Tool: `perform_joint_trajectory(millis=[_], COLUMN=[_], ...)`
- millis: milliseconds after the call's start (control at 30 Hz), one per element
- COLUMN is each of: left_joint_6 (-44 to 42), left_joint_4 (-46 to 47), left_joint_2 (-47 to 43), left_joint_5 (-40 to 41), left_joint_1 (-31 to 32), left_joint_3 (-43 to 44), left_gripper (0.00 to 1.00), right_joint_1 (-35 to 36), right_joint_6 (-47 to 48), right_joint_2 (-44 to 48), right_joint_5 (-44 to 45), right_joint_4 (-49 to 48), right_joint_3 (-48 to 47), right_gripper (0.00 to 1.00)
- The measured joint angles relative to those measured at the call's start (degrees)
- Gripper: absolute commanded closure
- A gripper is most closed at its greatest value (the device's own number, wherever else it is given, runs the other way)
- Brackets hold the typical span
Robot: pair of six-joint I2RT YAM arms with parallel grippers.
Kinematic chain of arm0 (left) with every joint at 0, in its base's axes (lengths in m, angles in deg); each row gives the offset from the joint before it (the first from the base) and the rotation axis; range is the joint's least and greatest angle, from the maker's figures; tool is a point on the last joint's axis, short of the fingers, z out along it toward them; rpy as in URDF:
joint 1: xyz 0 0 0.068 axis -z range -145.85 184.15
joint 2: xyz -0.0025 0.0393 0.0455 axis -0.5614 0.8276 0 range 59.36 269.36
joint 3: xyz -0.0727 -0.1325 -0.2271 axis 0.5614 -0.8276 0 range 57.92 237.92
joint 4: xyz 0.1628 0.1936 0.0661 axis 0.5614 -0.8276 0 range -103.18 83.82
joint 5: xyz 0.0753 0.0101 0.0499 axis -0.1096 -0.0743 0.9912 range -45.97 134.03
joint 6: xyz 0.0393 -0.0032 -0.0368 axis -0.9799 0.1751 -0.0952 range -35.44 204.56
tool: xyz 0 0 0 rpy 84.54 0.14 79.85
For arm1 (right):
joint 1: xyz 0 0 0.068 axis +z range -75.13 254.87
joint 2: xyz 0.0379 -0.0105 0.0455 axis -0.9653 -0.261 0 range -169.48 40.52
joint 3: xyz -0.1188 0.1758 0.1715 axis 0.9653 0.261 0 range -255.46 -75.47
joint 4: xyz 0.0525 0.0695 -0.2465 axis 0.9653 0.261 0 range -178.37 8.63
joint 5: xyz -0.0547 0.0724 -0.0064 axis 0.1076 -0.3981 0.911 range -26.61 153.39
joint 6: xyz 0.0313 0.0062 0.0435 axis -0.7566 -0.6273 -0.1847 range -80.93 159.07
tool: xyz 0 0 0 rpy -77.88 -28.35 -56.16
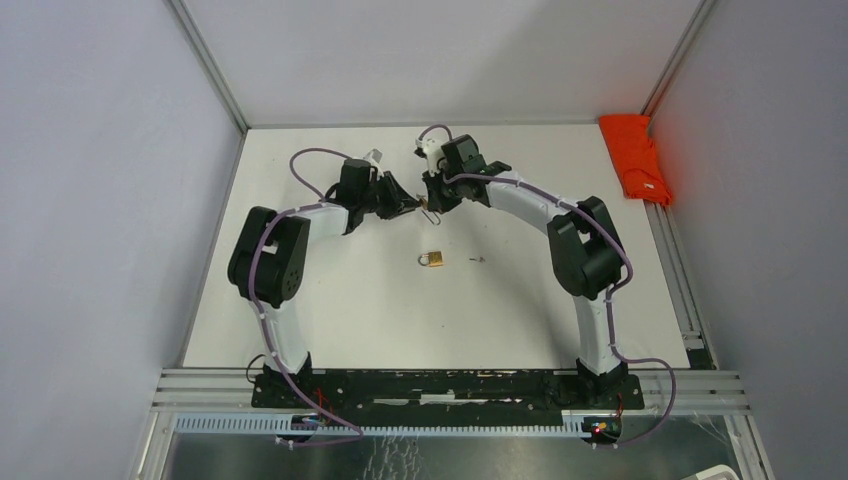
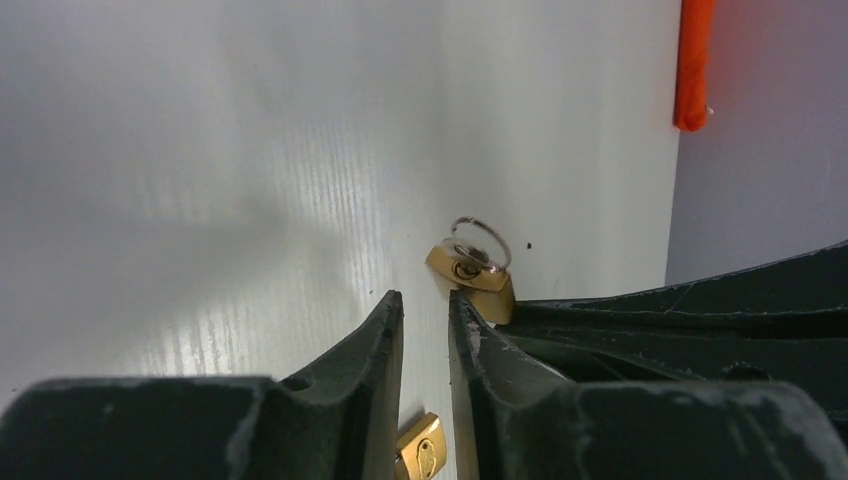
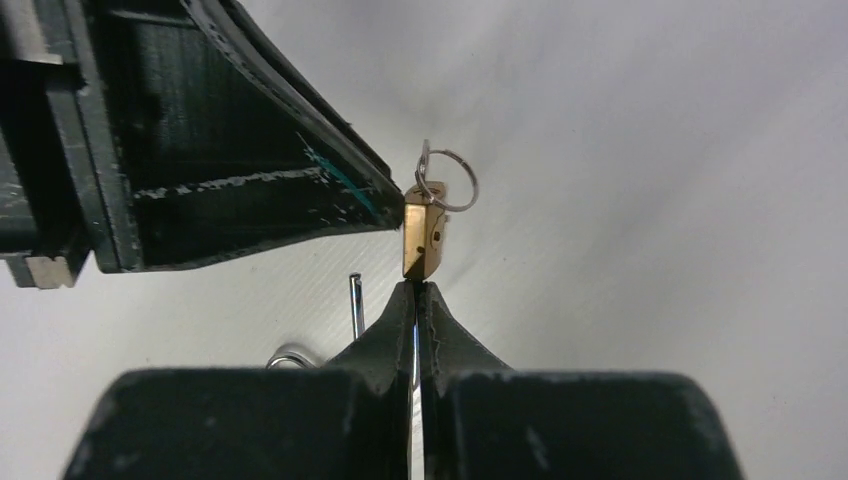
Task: Unlock with the key
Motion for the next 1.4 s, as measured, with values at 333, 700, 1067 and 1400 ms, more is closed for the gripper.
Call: perform_joint_trajectory(millis=[333,700,1067,1400], left_joint_6=[2.9,3.6,2.2,-2.8], left_joint_4=[4.1,4.9,0.5,-11.1], left_joint_2=[4.5,11.6,12.9,7.0], left_joint_5=[-3.5,-4.8,-1.9,15.5], left_joint_1=[0.0,0.0,0.0,0.1], left_joint_3=[1.4,6.6,8.6,10.4], left_gripper=[0.75,0.78,0.8,0.8], right_joint_1=[-0.1,-0.1,-0.3,-0.1], right_joint_6=[-0.4,-0.3,-0.5,-0.7], right_joint_2=[0.1,-3.6,-8.8,-11.4], right_joint_5=[-1.9,-2.9,-2.4,0.3], right_joint_4=[-1.3,-0.5,1.1,3.3], right_joint_3=[1.9,-0.5,-3.3,-7.3], right_gripper=[1.0,1.0,1.0,1.0])
